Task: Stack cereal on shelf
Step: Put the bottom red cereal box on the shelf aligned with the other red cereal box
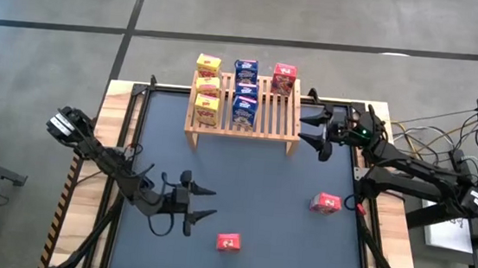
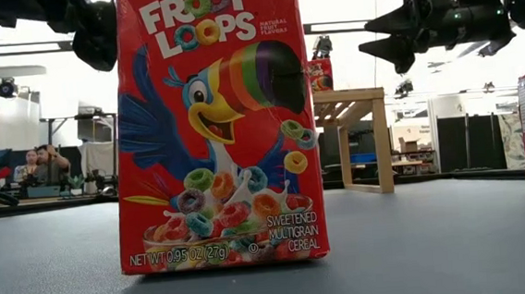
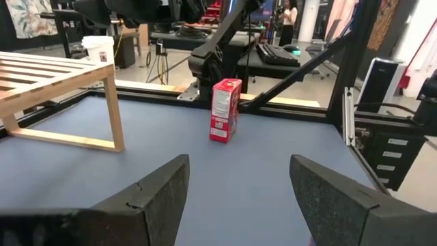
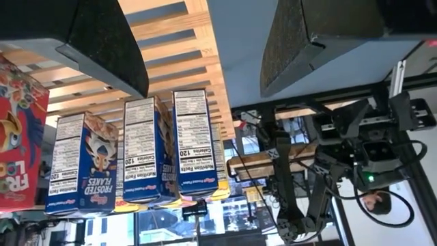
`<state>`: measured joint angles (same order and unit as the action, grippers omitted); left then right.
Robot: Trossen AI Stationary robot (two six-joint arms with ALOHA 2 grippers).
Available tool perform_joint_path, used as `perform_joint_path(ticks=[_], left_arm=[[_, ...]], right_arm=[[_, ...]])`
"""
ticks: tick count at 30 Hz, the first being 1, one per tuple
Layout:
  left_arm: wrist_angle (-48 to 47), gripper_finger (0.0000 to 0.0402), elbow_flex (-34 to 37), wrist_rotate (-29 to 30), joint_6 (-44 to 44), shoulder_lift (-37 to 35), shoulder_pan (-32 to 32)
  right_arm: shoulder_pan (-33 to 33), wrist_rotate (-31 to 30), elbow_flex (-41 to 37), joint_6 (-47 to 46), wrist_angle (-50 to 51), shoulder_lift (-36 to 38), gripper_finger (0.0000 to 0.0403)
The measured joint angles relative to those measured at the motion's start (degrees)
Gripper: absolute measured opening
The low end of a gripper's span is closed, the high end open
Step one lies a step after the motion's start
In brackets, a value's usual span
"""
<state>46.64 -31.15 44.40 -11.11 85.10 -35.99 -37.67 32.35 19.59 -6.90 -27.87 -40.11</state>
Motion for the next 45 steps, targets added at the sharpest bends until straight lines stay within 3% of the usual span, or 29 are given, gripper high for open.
perform_joint_path(ticks=[8,17,20,32,34,37,41,45], left_arm=[[-0.8,0.0245,-0.6,0.0,-3.5,0.0,0.0],[-1.9,0.031,-1.1,-0.2,-5.0,0.0,0.0],[-3.0,0.0324,-1.1,-2.8,-6.7,0.0,0.0],[-9.0,0.0325,-2.6,-7.8,-11.7,0.0,-1.0],[-12.7,0.0325,-5.2,-7.9,-10.3,0.0,-1.4],[-25.8,0.0325,-11.1,-7.9,-9.8,0.2,-2.1],[-40.7,0.0325,-19.5,-8.0,-14.8,2.6,-2.8],[-45.3,0.0325,-25.4,-8.0,-17.5,6.7,-3.7]], right_arm=[[0.3,0.0,0.0,0.0,-1.2,-1.3,0.0265],[0.3,0.0,0.0,-0.2,-1.2,-1.3,0.0261],[0.3,0.0,0.0,-0.2,-1.2,-1.3,0.0258],[0.3,0.0,0.0,-0.2,-1.2,-1.3,0.026],[0.3,-0.3,0.0,-0.7,-1.2,-1.3,0.026],[0.3,-0.5,0.0,-0.8,-1.2,-1.3,0.026],[0.3,-0.5,0.0,-0.8,-1.2,-1.3,0.026],[0.3,-0.6,0.0,-0.8,-1.2,-1.3,0.026]])
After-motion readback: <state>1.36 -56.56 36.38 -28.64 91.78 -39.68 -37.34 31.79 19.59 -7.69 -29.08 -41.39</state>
